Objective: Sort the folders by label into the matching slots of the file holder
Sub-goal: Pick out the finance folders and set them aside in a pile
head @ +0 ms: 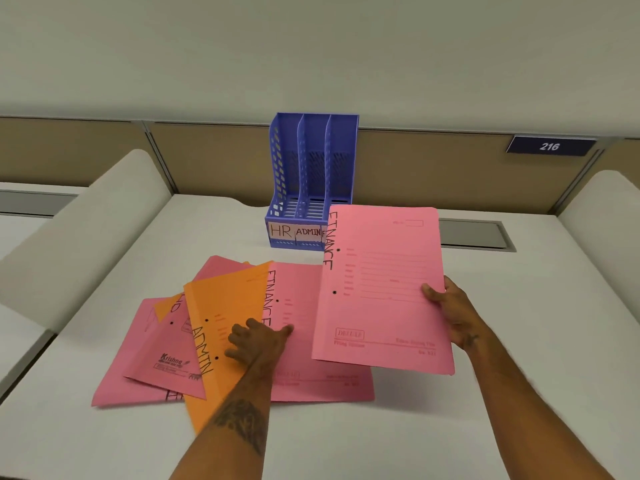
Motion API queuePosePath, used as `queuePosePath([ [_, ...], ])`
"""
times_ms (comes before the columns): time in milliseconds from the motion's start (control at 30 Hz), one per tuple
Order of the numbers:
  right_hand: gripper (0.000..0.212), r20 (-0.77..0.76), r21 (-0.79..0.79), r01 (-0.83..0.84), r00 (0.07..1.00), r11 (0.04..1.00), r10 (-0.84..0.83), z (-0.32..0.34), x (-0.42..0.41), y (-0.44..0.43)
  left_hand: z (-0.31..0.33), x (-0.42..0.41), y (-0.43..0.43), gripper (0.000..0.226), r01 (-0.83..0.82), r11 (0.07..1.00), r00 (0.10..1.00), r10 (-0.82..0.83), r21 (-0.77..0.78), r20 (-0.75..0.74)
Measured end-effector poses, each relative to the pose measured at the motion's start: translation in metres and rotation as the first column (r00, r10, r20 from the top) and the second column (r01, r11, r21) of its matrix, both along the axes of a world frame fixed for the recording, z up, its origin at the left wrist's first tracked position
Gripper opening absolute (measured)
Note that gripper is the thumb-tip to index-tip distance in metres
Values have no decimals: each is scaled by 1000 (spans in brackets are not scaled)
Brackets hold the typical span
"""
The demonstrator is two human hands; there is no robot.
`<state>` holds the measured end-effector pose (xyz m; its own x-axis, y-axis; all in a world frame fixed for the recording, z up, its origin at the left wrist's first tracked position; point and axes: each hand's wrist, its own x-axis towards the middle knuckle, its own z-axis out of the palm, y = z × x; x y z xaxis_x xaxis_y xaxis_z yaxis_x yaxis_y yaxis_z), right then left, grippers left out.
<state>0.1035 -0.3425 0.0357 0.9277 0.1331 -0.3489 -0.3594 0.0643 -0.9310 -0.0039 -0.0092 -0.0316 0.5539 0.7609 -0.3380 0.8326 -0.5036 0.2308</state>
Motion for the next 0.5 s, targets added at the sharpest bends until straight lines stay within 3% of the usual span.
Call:
queuePosePath([
  [200,32,-9,6,11,1000,1000,-11,0,0,-3,-4,7,-7,89,-73,995,997,72,-61,-5],
  [367,32,-2,10,14,1000,1000,-14,5,3,-5,9,21,9,69,-61,925,959,159,-375,236],
  [500,31,12,1,19,1000,1000,-19,11,7,-6,54,33,33,63,33,906,902,155,-422,403],
])
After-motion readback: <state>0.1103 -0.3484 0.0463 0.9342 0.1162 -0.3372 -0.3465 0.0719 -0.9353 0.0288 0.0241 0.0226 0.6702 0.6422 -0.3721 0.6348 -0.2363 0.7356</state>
